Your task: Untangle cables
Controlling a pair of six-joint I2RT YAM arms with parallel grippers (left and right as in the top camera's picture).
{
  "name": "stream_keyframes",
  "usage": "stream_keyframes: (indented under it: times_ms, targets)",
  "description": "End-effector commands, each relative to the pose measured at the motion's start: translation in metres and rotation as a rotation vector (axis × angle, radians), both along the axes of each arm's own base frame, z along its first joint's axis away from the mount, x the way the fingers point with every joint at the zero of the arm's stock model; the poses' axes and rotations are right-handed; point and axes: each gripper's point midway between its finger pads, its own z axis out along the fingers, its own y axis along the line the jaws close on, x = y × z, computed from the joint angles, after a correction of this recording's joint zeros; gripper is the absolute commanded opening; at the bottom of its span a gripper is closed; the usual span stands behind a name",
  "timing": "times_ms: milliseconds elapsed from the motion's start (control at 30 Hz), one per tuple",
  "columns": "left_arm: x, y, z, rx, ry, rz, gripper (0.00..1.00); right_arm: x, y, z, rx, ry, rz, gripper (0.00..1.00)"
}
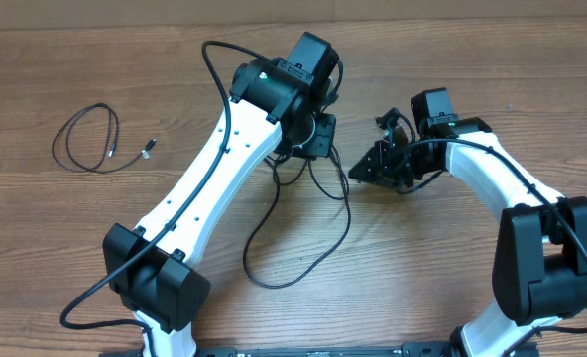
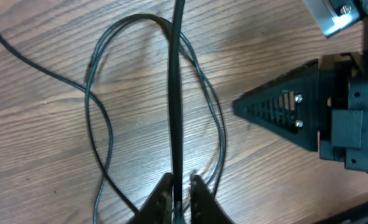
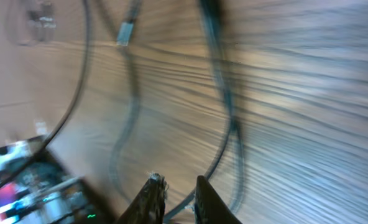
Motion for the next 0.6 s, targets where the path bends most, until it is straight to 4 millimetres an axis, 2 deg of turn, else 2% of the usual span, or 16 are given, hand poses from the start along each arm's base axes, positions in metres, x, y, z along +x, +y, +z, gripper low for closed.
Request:
stream_keyframes:
  times_ms: [0,33,133,200,267,300,333,400,433,567]
  targets:
    - [0.001,0.004,0.006,0.015,-0.032,-0.009,0.38,0.004,-0.023,-0.017,-0.167,-0.008,-0.029,0.15]
    - [0.002,0.004,0.006,0.014,-0.034,-0.009,0.44,0.003,-0.025,-0.018,-0.184,-0.002,-0.031,0.15]
    - [0.004,0.006,0.006,0.027,-0.045,-0.002,0.60,0.000,-0.027,-0.019,-0.192,0.009,-0.031,0.25]
    - [0.005,0.007,0.006,0.033,-0.048,-0.001,0.65,0.000,-0.027,-0.019,-0.192,0.009,-0.031,0.37]
    - [0.005,0.007,0.006,0.033,-0.049,-0.001,0.67,0.001,-0.027,-0.019,-0.192,0.008,-0.032,0.53]
    - [0.004,0.007,0.006,0.033,-0.048,-0.001,0.67,0.001,-0.027,-0.019,-0.192,0.007,-0.031,0.66]
    - [0.004,0.007,0.005,0.034,-0.046,-0.001,0.67,0.001,-0.028,-0.020,-0.198,0.006,-0.032,0.70]
    - [0.003,0.008,0.005,0.037,-0.042,-0.001,0.68,0.002,-0.033,-0.023,-0.233,0.002,-0.039,0.75]
    - [0.002,0.008,0.005,0.039,-0.039,-0.001,0.68,0.003,-0.037,-0.025,-0.263,-0.002,-0.045,0.84]
    - [0.002,0.013,0.004,0.065,-0.040,0.005,0.70,0.008,-0.060,-0.034,-0.395,0.014,-0.135,0.87]
